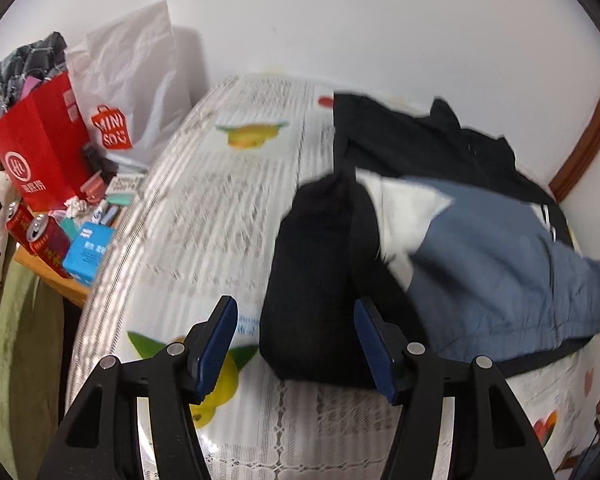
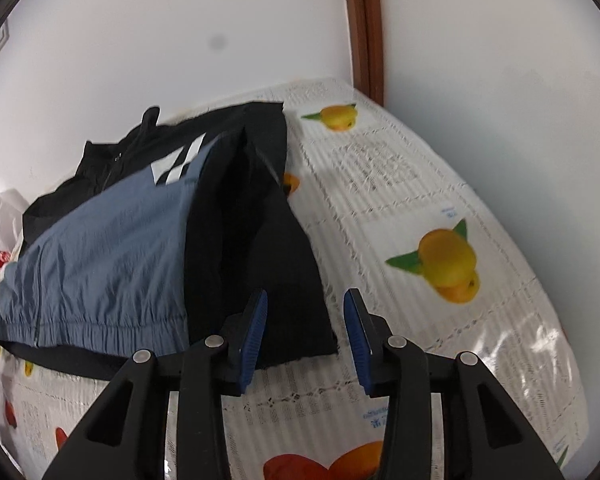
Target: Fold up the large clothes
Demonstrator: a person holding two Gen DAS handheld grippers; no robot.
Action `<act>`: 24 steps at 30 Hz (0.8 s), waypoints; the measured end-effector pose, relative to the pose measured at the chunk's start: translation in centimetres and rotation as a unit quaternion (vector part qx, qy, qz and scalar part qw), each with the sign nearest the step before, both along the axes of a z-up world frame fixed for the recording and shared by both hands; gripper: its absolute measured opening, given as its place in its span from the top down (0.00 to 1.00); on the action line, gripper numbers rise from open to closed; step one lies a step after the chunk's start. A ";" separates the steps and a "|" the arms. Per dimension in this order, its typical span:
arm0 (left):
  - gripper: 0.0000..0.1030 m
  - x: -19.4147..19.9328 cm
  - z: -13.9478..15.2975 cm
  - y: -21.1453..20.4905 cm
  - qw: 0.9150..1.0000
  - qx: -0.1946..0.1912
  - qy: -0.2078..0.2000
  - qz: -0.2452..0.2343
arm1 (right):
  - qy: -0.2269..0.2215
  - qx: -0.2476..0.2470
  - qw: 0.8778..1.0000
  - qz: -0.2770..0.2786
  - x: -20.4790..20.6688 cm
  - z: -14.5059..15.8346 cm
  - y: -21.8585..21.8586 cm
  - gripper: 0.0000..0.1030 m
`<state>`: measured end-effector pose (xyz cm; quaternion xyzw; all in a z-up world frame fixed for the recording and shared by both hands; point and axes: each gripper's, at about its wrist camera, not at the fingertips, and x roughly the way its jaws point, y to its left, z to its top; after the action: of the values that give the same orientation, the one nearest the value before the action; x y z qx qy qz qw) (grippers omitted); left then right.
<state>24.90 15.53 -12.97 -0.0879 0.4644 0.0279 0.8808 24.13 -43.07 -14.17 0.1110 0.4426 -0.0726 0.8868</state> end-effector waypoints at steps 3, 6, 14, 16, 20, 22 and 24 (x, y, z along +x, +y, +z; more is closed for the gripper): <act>0.44 -0.1 -0.9 -0.2 1.000 -0.001 0.004 -0.007 | 0.006 0.005 1.000 0.001 0.4 -0.8 0.3 0.62; 0.53 0.2 -1.6 -0.5 1.000 -0.005 0.008 -0.017 | 0.014 0.000 1.000 0.001 1.0 -1.5 0.6 0.62; 0.90 -0.4 -1.6 -1.3 1.000 0.006 0.001 -0.014 | 0.024 -0.017 0.999 0.013 1.5 -1.8 1.2 0.93; 0.93 -0.9 -1.5 -1.3 1.000 0.005 -0.001 -0.014 | 0.024 -0.024 0.999 0.018 1.3 -1.5 1.6 0.94; 0.94 -2.6 -1.2 -1.0 1.000 -0.003 -0.002 -0.012 | 0.028 -0.012 0.999 0.017 0.7 -1.1 1.5 0.95; 0.94 -3.7 -1.1 -0.9 1.000 -0.004 -0.001 -0.009 | 0.029 -0.014 0.999 0.020 0.0 -0.8 1.7 0.95; 0.94 -4.7 -1.2 -0.8 1.000 -0.002 0.001 -0.005 | 0.031 -0.016 0.999 0.024 -0.6 -0.6 2.0 0.95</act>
<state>20.20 14.68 -14.15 -0.0870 0.4659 0.0227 0.8802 23.52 -41.11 -14.72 0.0840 0.4714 -0.0622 0.8757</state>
